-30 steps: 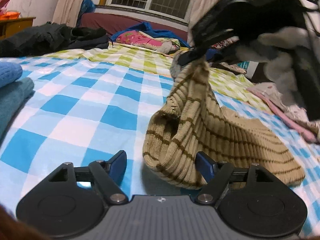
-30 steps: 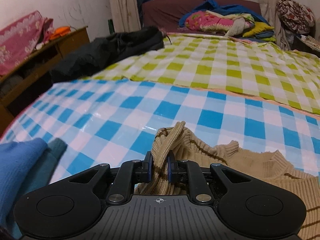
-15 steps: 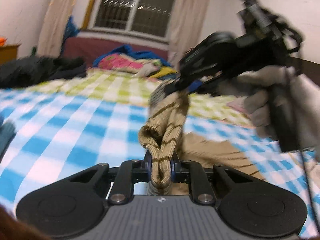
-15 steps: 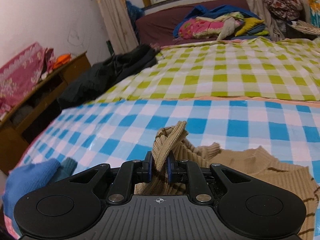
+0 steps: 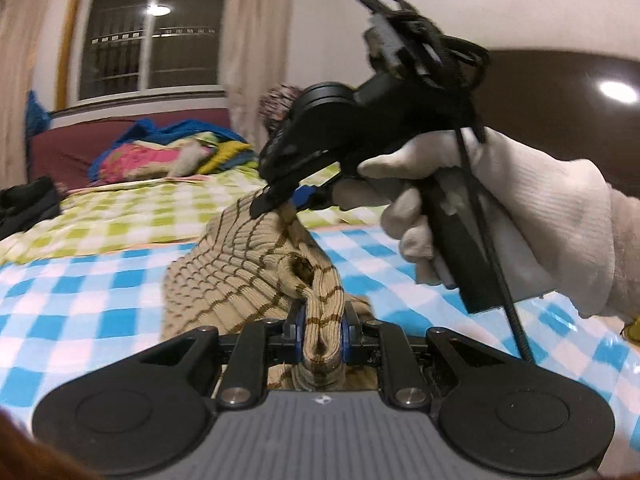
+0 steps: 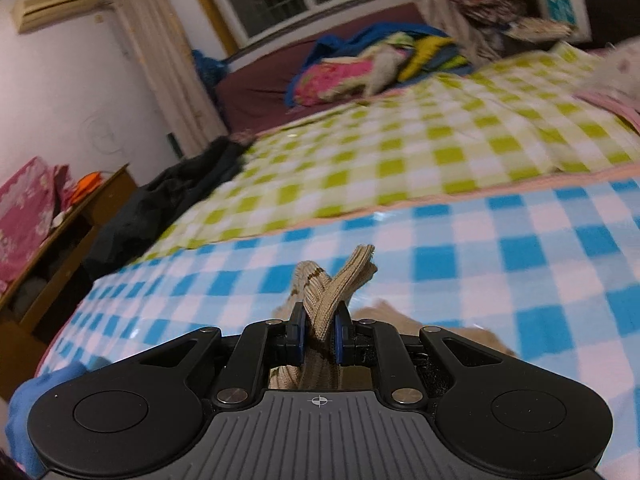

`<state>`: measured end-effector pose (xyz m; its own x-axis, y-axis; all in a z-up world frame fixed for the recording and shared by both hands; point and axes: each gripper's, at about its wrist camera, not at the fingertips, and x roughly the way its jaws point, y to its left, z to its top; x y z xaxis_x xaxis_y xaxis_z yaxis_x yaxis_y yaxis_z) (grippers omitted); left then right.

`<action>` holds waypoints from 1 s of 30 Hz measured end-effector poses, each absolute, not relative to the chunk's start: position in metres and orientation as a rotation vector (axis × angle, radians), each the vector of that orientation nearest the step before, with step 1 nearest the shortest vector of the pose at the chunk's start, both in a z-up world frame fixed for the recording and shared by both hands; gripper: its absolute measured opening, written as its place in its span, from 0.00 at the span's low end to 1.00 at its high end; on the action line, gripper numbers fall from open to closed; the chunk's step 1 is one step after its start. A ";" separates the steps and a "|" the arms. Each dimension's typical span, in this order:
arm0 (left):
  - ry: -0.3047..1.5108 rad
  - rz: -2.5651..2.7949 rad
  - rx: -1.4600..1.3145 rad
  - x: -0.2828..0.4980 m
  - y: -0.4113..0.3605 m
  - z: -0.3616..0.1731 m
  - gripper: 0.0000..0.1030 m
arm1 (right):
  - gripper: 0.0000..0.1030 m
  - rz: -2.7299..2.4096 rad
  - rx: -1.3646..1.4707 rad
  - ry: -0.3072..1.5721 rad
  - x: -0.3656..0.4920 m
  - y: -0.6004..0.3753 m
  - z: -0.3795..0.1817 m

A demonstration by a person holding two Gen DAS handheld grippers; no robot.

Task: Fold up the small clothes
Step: 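Pinch the sweater hem with the left gripper while the right gripper grasps the hem beside it, then lift the held hem with both grippers and fold it over toward the collar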

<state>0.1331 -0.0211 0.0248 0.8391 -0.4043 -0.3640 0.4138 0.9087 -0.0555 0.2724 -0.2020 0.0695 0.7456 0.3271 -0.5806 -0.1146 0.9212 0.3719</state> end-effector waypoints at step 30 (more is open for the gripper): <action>0.462 -0.542 0.229 0.132 -0.108 -0.026 0.33 | 0.20 0.167 0.405 0.741 0.255 -0.298 -0.013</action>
<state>0.1317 -0.1081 -0.0259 0.7584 -0.4423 -0.4788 0.5430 0.8350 0.0887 0.2554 -0.2984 -0.0133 0.7288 0.2884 -0.6210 -0.0064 0.9098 0.4151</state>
